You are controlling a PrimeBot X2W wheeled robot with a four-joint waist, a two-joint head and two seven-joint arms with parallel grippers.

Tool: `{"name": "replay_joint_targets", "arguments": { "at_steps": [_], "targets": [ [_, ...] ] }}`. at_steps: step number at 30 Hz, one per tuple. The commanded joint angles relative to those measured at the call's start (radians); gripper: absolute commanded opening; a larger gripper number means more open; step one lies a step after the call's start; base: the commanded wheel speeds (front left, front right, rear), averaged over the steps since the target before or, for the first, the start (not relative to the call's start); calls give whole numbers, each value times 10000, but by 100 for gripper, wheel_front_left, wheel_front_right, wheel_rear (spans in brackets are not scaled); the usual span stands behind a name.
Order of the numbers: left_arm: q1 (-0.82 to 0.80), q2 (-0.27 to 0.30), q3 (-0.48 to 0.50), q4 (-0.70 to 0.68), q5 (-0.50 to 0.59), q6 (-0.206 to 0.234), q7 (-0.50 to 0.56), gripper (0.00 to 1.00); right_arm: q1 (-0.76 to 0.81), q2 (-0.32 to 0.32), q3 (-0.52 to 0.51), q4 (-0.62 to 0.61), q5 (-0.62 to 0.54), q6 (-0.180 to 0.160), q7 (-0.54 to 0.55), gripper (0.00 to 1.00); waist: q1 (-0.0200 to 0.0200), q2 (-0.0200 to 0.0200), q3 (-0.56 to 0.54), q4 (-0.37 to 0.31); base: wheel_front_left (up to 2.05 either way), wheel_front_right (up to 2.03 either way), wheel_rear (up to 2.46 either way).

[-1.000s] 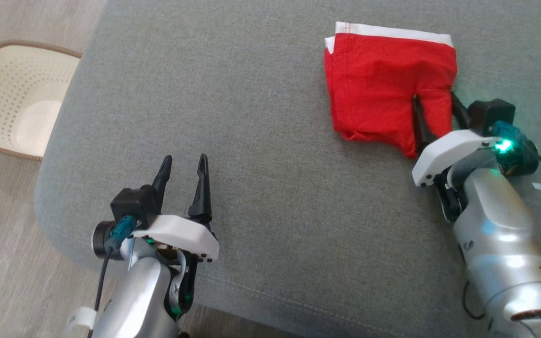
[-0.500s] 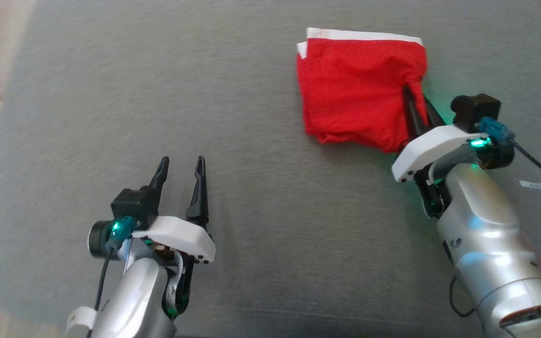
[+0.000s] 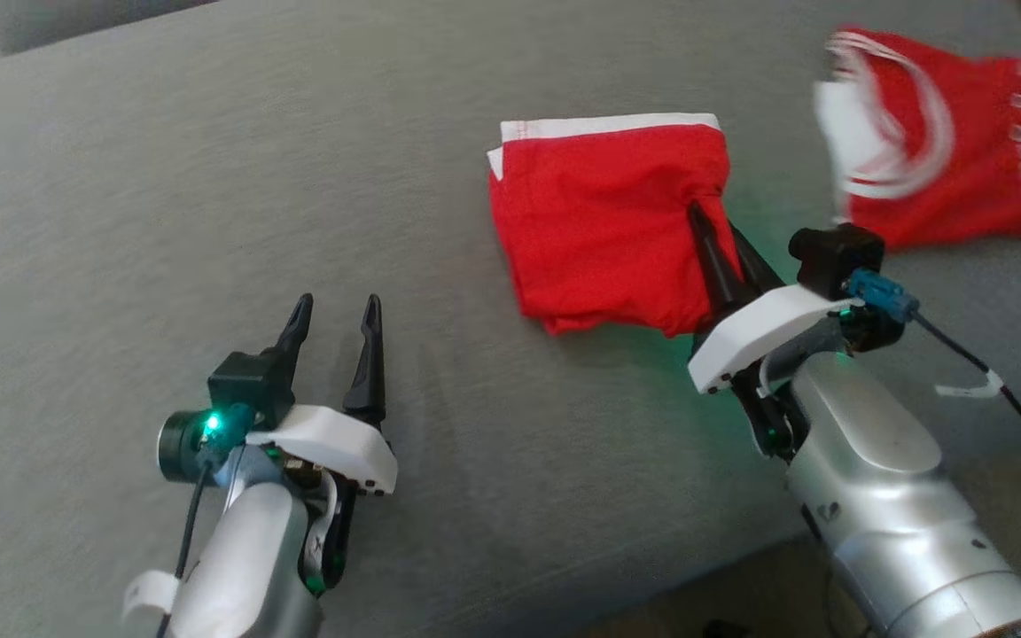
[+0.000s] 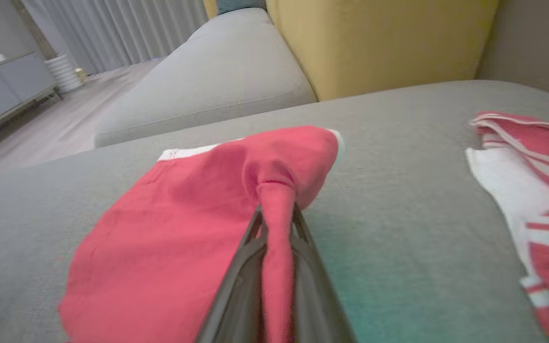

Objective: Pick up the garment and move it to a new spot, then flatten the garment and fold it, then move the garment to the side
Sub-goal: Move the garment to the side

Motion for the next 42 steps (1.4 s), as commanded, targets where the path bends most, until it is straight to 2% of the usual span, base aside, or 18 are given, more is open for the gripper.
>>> {"name": "replay_joint_targets", "arguments": {
  "at_steps": [1, 7, 13, 19, 26, 31, 32, 33, 34, 38, 42],
  "targets": [
    [-382, 150, 301, -215, 123, -28, -61, 100, 20, 129, 242, -418, 140, 65, -109, 0, 0, -1, -53, -1499, 0, 0, 0],
    [-448, 150, 267, -108, 279, -146, -61, 100, 206, 129, 624, -823, 399, 65, -110, 0, 0, -1, 46, -2403, 0, 0, 0],
    [-512, 150, 17, -88, 222, -177, -61, 100, -230, 129, 407, -531, -368, 65, -110, 0, 0, -1, 215, -2574, 0, 0, 0],
    [-652, 150, -152, -101, 306, -203, -61, 100, -1575, -247, -616, 274, -1675, 65, -110, 0, 0, -1, 563, -2034, 0, 0, 0],
    [-725, 150, -141, -124, 354, -244, -61, 100, -3140, -1494, -2281, 1752, -3165, 65, -41, 0, 0, -1, 889, -1083, 0, 0, 0],
    [-709, 150, -95, -171, 378, -263, -61, 100, -3690, -2407, -3519, 2568, -4264, 65, 257, 0, 0, -1, 1080, -636, 0, 0, 0],
    [-708, 150, -79, -184, 364, -252, -61, 100, -3741, -2554, -3767, 2664, -4497, 65, 302, 19, 0, -1, 1107, -585, 0, 0, 0],
    [-712, 150, -72, -199, 359, -248, -61, 100, -3771, -2668, -4031, 2736, -4723, 65, 354, 55, 0, -1, 1131, -548, 0, 0, 0],
    [-715, 150, -64, -212, 361, -242, -61, 100, -3787, -2743, -4372, 2809, -4888, 65, 435, 100, 0, -1, 1145, -523, 0, 0, 0],
    [-732, 150, 5, -256, 370, -217, -61, 100, -3748, -2774, -5509, 2620, -5702, 65, 380, 100, 0, -1, 1178, -471, 0, 0, 0],
    [-727, 150, 180, -340, 358, -145, -61, 100, -3586, -2250, -6284, 1990, -6323, 65, 56, 100, 0, -1, 1084, -416, 0, 0, 0]
  ]
}}
